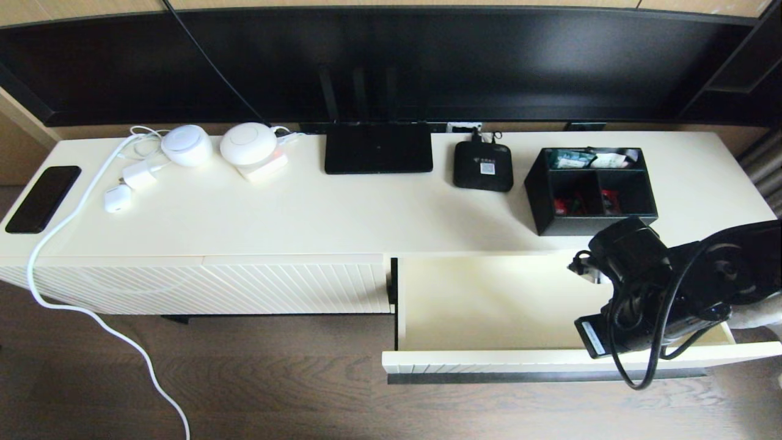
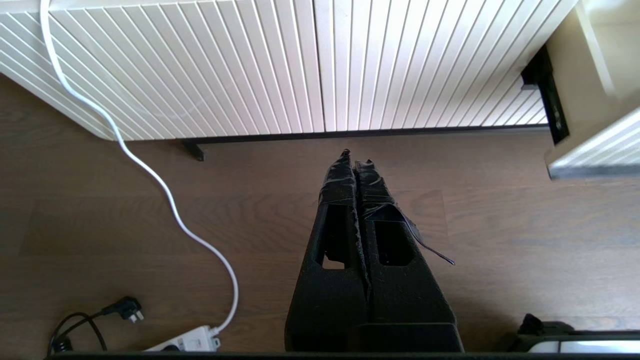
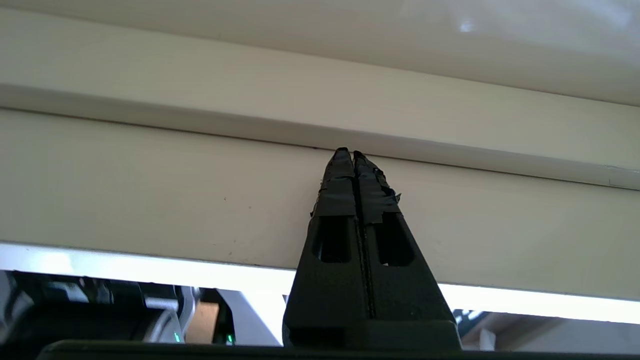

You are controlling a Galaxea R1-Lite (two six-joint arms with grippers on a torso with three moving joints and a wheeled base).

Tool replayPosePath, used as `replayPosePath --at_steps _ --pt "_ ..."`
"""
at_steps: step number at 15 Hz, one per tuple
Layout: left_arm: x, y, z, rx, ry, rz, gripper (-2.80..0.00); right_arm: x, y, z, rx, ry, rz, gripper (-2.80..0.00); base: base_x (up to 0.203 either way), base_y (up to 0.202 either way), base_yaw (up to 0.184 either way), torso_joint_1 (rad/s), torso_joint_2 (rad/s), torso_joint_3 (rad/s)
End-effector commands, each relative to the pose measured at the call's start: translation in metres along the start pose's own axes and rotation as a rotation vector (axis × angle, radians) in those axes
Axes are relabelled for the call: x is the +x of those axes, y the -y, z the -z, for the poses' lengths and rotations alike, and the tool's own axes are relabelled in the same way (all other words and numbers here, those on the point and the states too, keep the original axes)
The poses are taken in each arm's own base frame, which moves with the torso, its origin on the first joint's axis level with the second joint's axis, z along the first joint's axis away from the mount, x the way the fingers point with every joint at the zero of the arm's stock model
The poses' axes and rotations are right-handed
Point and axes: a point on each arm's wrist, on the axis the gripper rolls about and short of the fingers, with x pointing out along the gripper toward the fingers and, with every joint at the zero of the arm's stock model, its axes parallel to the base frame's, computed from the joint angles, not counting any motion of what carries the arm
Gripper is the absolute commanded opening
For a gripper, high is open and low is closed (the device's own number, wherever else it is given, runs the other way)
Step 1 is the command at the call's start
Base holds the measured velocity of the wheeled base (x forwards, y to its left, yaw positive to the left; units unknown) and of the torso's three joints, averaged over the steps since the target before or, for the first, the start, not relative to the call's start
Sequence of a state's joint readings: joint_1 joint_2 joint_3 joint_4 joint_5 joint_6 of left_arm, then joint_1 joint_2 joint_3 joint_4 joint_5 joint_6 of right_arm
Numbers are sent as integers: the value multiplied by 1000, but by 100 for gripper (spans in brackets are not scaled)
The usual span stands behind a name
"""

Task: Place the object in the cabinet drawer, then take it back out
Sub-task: Open the drawer

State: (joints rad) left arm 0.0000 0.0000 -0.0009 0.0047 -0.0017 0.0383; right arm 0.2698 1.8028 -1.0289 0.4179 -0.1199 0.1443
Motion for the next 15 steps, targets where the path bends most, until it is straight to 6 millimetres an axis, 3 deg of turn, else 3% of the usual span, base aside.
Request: replayPosePath --at_steps 1,8,15 --pt "0 0 0 0 -1 0 -280 -2 2 10 -4 -22 4 -280 0 0 0 0 0 0" --pt "0 0 0 0 2 0 -280 -3 -1 39 -32 -82 -8 -280 0 0 0 0 0 0" --pt "0 0 0 0 -1 0 -280 -8 0 53 -44 -90 -8 -280 0 0 0 0 0 0"
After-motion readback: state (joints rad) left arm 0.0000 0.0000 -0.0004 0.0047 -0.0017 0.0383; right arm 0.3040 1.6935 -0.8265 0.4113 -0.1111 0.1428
